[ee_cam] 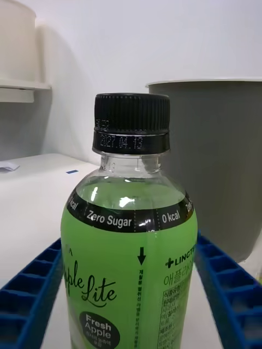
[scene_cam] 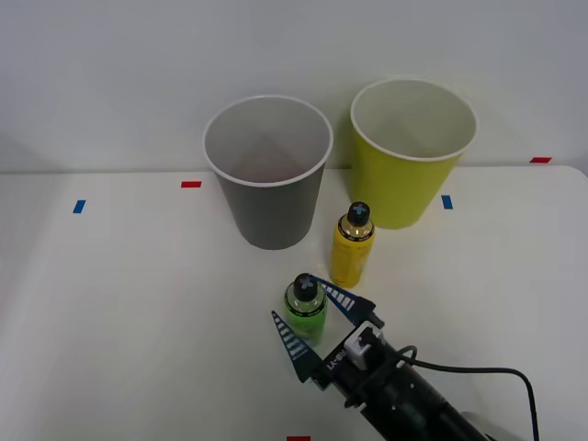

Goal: Put cans in the gray bin, plastic bottles in the light green bin

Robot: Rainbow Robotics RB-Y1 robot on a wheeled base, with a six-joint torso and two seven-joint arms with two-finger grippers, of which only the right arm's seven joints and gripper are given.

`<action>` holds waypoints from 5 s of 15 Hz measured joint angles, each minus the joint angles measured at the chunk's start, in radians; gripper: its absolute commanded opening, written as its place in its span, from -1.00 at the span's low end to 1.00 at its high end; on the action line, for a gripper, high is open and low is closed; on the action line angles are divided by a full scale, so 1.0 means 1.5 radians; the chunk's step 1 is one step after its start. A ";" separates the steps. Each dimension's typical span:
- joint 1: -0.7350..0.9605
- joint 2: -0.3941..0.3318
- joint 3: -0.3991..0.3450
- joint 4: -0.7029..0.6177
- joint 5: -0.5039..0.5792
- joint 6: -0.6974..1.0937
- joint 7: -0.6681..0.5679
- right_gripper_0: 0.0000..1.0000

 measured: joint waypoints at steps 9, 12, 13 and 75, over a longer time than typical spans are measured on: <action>0.012 0.006 -0.005 0.000 -0.021 -0.017 0.004 -1.00; 0.063 -0.009 -0.049 -0.022 -0.018 -0.031 0.002 -1.00; 0.090 -0.022 -0.068 -0.044 -0.017 -0.032 -0.001 -1.00; -0.259 0.221 -0.622 -0.116 -0.118 0.531 -0.066 0.33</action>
